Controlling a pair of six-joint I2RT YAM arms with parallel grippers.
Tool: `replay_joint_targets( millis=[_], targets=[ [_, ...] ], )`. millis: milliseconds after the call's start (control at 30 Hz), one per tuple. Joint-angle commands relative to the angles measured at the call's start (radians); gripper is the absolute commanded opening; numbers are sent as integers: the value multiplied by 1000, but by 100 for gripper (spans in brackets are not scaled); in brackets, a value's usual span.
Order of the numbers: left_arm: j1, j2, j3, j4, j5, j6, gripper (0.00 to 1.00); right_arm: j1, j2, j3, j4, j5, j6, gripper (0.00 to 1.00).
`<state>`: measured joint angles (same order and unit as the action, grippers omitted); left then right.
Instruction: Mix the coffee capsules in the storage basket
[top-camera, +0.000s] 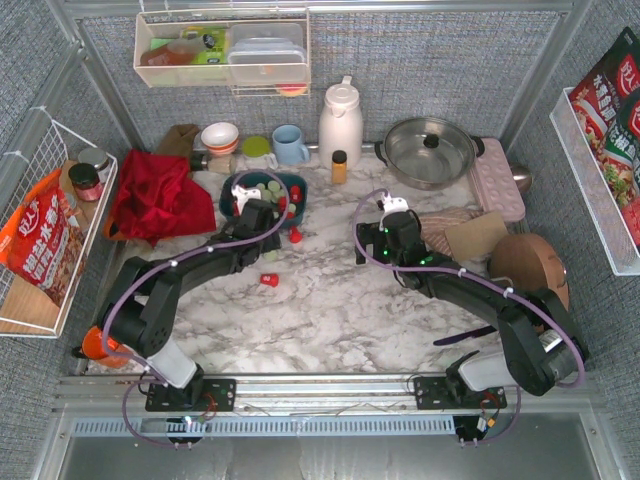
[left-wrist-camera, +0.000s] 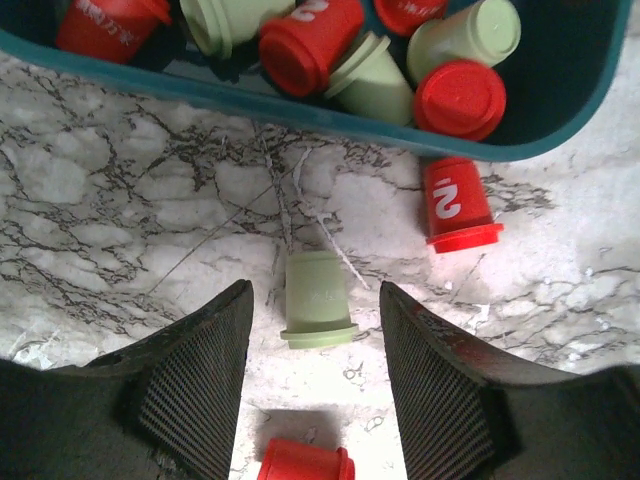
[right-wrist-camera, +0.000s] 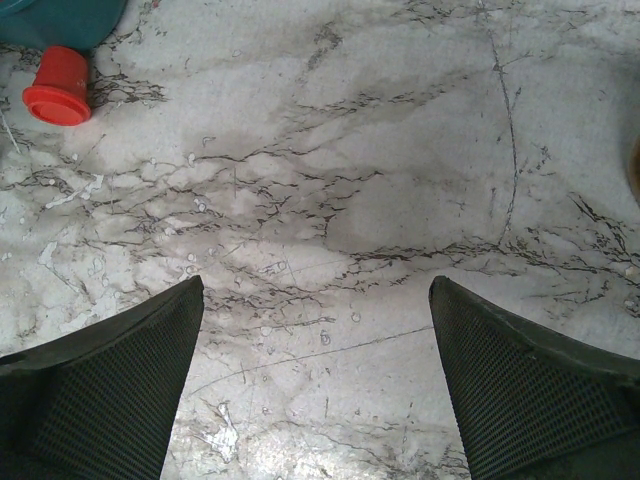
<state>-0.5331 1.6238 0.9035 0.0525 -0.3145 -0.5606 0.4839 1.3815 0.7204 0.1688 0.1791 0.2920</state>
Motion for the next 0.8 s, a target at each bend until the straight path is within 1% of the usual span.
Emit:
replay_joint_targets(
  millis=[0,133,367,400,567,700,767],
  targets=[
    [-1,30,20,-59,11,2,63,0,-1,6,15,11,-4,99],
    [-1,73,53,-74,27,15,62,1,-1,7,15,11,-4,99],
    [0,169,136,-155,41,48,56,-1,-2,6,13,13,-5,99],
    [0,181,145,-168,41,48,54,0,-2,7,14,13,-5,99],
    [-1,209,170,-202,47,59,41,-1,-4,7,13,12,-5,99],
    [-1,218,180,-213,56,67,38,0,-4,7,12,12,-5,99],
    [-1,218,186,-217,59,72,33,1,-5,7,12,13,-5,99]
  ],
)
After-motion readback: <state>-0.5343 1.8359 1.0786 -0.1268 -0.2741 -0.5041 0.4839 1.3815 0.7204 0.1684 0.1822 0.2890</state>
